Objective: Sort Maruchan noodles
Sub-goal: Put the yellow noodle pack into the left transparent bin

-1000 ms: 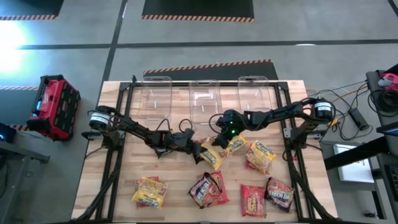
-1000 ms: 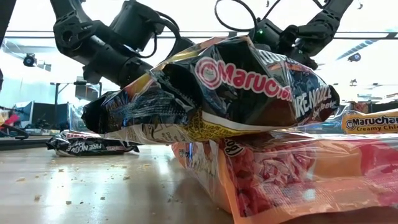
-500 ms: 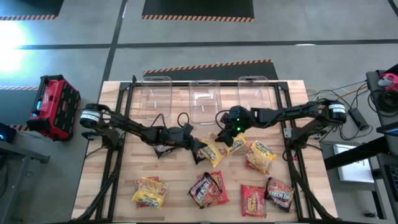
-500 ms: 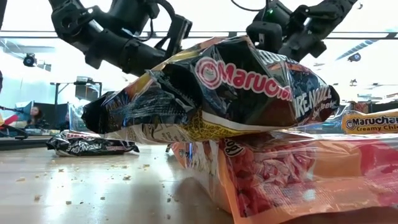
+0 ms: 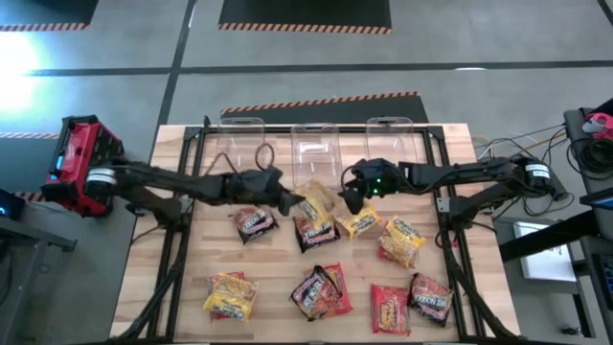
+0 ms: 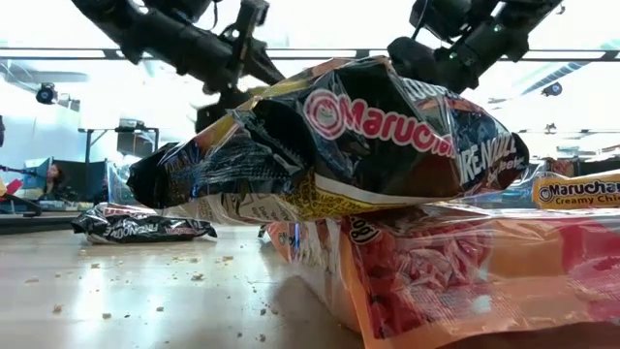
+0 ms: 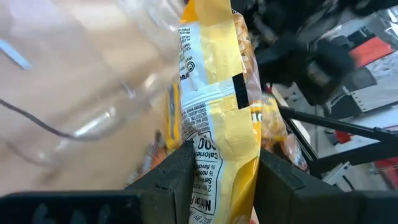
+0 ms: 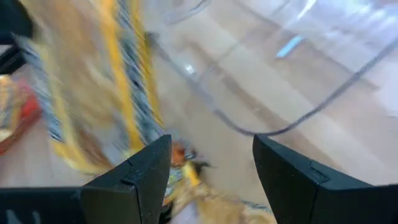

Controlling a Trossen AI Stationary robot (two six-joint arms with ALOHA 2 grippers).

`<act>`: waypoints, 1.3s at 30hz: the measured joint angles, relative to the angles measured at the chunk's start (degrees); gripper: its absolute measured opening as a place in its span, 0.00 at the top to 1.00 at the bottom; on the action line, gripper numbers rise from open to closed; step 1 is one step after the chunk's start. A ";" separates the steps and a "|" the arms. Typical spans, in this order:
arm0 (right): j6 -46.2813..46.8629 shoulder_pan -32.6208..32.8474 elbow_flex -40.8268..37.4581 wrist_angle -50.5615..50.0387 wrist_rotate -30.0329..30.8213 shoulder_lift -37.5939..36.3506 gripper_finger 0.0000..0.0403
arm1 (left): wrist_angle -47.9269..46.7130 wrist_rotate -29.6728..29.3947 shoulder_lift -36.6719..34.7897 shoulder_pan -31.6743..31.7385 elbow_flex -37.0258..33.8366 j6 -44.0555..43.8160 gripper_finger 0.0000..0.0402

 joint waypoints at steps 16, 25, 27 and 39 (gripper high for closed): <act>-0.61 -0.02 0.00 -0.10 5.41 0.24 0.47 | -41.22 -18.15 -11.66 7.38 19.05 25.36 0.72; -0.61 -0.02 0.00 -0.09 5.41 0.24 0.47 | -60.13 -25.82 -10.33 9.40 27.15 29.71 0.72; -0.61 -0.02 0.00 -0.09 5.40 0.24 0.47 | -63.23 -27.05 -10.33 10.29 28.05 30.72 0.72; -0.57 -0.02 0.00 -0.06 5.40 0.24 0.47 | -74.21 -28.02 -9.08 19.07 28.94 40.40 0.72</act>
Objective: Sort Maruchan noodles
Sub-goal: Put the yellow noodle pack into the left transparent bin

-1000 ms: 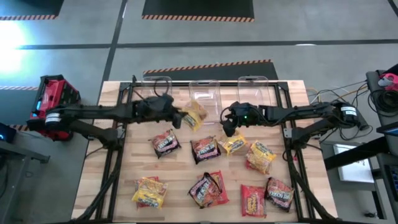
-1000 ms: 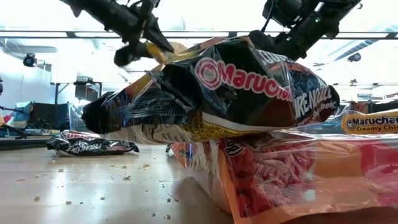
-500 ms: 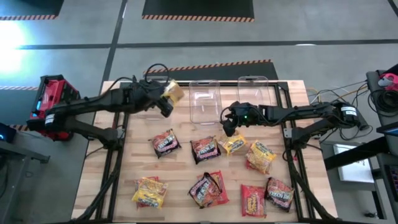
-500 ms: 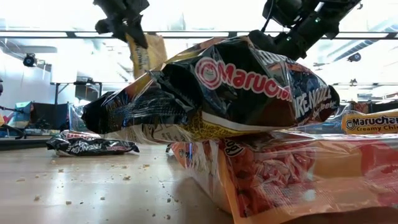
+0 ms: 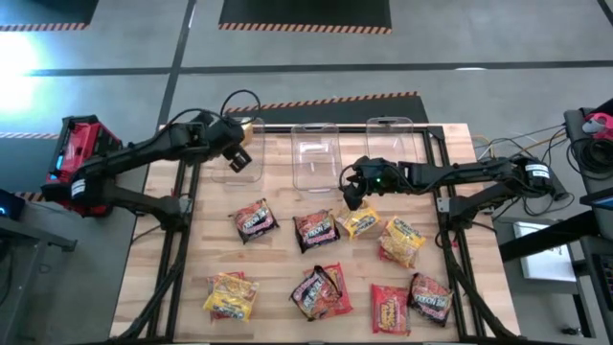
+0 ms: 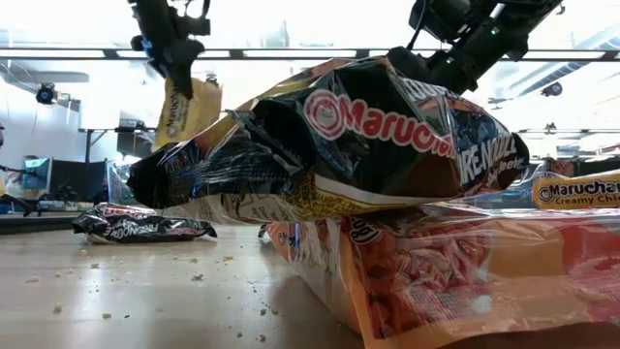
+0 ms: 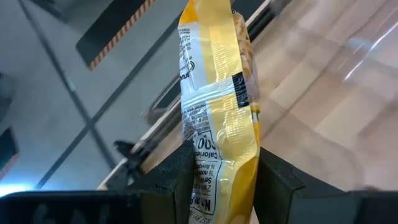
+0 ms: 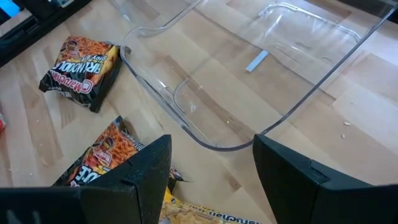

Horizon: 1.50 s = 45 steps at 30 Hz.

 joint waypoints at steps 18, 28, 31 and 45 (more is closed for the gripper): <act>0.16 0.00 0.00 0.09 0.00 0.02 0.47 | 3.80 3.89 11.48 9.09 0.49 23.54 0.72; 0.17 0.00 0.00 0.09 -0.02 0.02 0.47 | -4.78 3.85 21.89 10.40 6.00 30.68 0.72; 0.17 0.00 0.00 0.09 -0.01 0.02 0.47 | -7.49 3.65 23.76 10.40 8.39 32.23 0.72; 0.17 0.01 0.00 0.09 -0.02 0.02 0.47 | -23.37 2.53 36.34 10.25 20.57 33.25 0.72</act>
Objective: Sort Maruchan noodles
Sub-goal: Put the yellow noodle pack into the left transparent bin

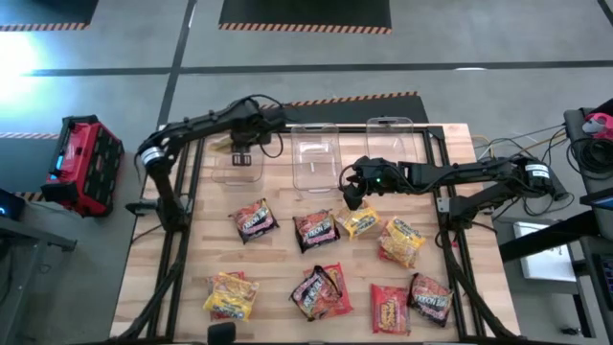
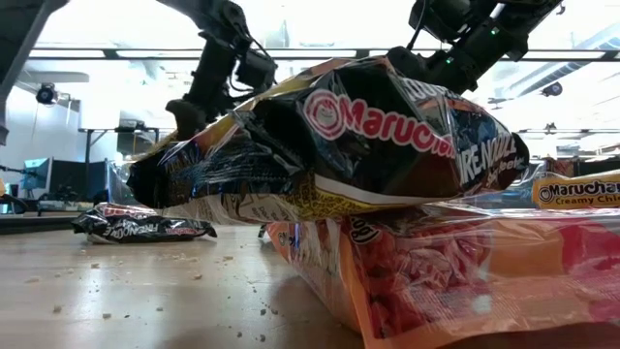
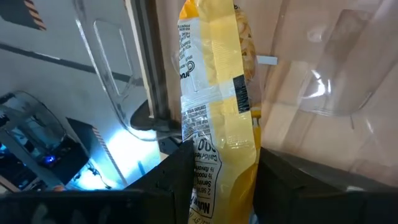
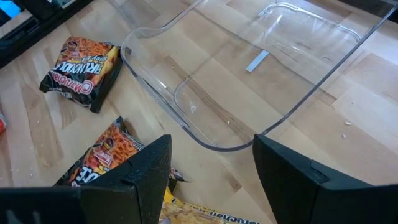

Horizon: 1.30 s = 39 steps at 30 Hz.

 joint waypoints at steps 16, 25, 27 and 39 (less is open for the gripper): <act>0.00 0.00 0.00 0.02 0.01 0.02 0.47 | 0.01 -2.10 8.37 0.09 1.83 2.70 0.72; 0.00 0.01 0.00 0.02 0.01 0.02 0.47 | 0.30 -1.04 12.05 0.09 1.74 2.67 0.72; 0.00 0.00 0.00 0.02 0.02 0.01 0.47 | 0.48 -1.01 12.61 0.09 1.74 2.58 0.72; 0.00 0.00 0.00 0.02 0.01 0.01 0.47 | 9.19 -0.77 13.48 0.20 1.72 2.09 0.68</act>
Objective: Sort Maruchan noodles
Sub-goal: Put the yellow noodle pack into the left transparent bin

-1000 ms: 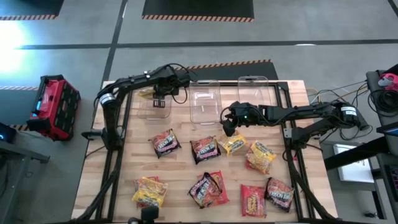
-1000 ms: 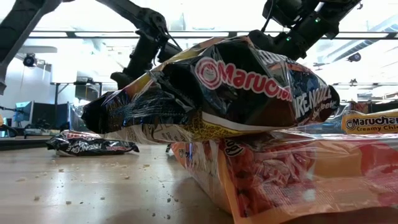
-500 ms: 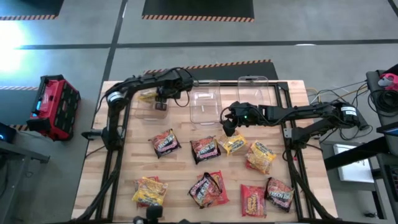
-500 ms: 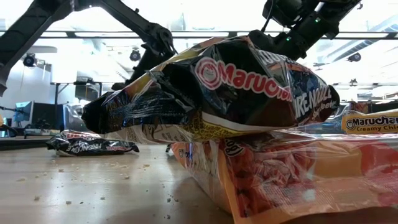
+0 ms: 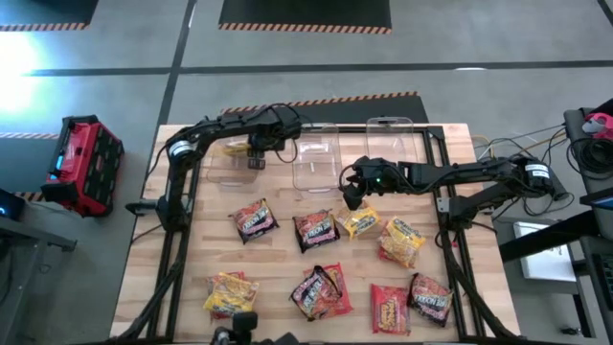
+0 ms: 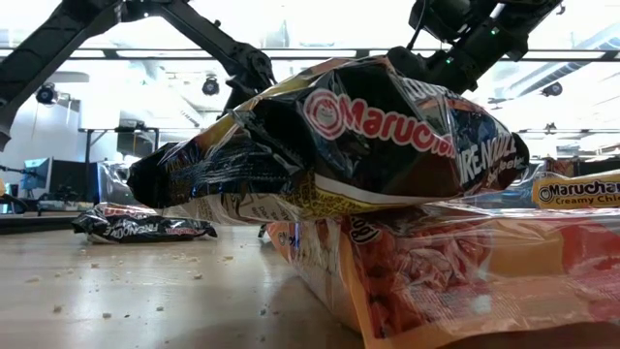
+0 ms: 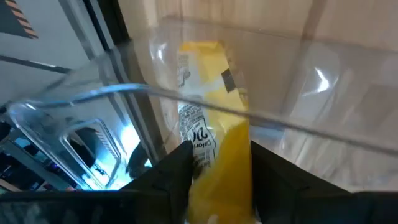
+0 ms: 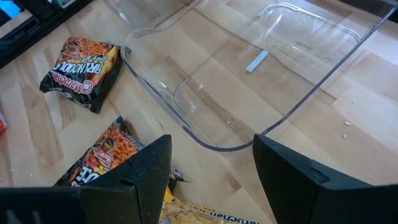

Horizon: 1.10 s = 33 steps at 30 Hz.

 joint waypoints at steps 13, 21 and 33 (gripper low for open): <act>0.00 -0.01 0.00 -0.01 -0.01 0.01 0.47 | 1.77 -8.61 -0.06 1.68 0.00 2.15 0.58; 0.00 0.00 0.00 -0.01 -0.01 0.00 0.47 | 0.48 -5.05 -0.36 4.65 0.00 -0.99 0.58; 0.00 0.01 0.00 -0.02 -0.01 0.01 0.47 | 0.51 -4.08 -0.58 9.39 0.00 -0.89 0.61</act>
